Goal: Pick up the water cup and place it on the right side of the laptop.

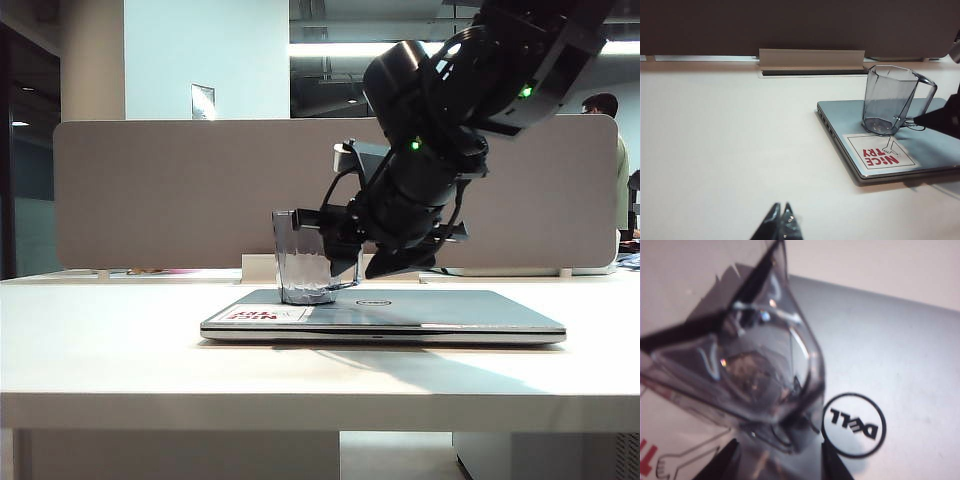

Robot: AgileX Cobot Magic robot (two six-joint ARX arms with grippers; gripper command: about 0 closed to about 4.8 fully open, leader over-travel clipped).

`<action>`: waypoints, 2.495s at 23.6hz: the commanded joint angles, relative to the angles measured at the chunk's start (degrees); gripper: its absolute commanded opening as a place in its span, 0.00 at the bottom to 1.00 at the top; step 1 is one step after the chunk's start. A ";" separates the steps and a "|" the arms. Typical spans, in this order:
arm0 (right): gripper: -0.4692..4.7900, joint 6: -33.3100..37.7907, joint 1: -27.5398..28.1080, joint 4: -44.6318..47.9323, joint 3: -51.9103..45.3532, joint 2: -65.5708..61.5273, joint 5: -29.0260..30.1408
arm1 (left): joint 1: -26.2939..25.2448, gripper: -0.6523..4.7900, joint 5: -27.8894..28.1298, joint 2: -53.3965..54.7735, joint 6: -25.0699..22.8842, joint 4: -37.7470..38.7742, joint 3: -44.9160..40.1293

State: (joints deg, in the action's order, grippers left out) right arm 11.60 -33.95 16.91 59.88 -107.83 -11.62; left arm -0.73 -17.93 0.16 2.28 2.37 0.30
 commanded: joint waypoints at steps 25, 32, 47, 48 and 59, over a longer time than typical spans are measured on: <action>0.24 0.44 2.71 11.47 0.33 -3.52 -5.16 | -0.11 0.11 -0.33 0.07 0.11 -0.74 0.24; 0.17 0.39 2.71 12.07 0.33 -3.52 -5.18 | -0.11 0.11 -0.35 0.07 0.13 -0.72 0.24; 0.08 -8.72 2.78 10.64 0.31 1.79 -5.22 | -0.11 0.11 -0.31 0.07 0.11 -0.74 0.24; 0.08 -8.61 3.15 9.84 0.26 2.91 -5.22 | -0.11 0.11 -0.31 0.07 0.11 -0.72 0.24; 0.08 -8.17 14.93 5.62 -10.64 19.82 -3.34 | -0.11 0.11 -0.31 0.07 0.11 -0.70 0.22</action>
State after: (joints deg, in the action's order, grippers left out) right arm 3.25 -20.12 21.41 50.35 -89.65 -15.68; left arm -0.73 -17.96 0.16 2.39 2.37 0.30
